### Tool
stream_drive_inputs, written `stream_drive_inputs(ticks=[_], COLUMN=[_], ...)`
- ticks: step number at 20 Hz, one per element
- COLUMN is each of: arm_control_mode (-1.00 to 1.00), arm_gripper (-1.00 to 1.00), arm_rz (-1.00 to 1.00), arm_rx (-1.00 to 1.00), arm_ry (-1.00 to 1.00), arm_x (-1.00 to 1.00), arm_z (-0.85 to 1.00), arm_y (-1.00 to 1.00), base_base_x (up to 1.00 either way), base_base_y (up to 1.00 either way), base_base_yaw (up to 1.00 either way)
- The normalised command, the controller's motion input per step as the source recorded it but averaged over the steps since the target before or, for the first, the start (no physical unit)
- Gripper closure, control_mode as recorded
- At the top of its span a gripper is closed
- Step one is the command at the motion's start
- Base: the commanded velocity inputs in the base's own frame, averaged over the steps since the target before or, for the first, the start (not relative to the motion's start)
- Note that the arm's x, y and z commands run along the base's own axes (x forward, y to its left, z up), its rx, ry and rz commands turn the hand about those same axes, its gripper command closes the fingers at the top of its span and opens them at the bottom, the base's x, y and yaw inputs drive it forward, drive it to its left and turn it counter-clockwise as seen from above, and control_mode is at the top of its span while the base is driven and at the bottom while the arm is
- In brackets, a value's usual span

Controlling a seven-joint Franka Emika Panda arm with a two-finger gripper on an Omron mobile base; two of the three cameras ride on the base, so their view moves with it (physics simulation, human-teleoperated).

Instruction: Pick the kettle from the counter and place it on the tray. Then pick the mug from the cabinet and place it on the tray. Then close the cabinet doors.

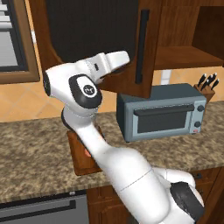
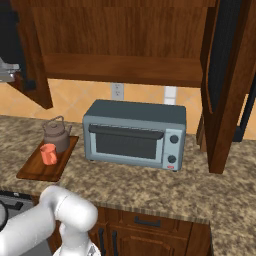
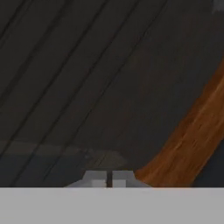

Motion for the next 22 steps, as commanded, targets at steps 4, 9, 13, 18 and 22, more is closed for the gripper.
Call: stream_drive_inputs(ticks=[4, 9, 13, 18, 22], arm_control_mode=[-1.0, -1.0, -1.0, -1.0, -1.0], arm_gripper=[1.0, 1.0, 1.0, 1.0, 1.0], arm_rz=[0.3, 0.39, 0.42, 0.39, 0.29], arm_rx=[0.01, 0.0, 0.0, 0.01, 0.06], arm_ry=[0.38, 0.37, 0.3, 0.13, 0.0], arm_x=[0.42, 0.58, 0.88, 1.0, 1.0], arm_z=[0.0, -0.04, -0.31, -0.51, -0.18], arm_y=[-0.99, -0.83, -0.72, -0.17, 0.0], base_base_x=[0.0, 0.0, 0.0, 0.0, 0.0], base_base_y=[0.0, 0.0, 0.0, 0.0, 0.0], base_base_yaw=[0.0, 0.0, 0.0, 0.0, 0.0])
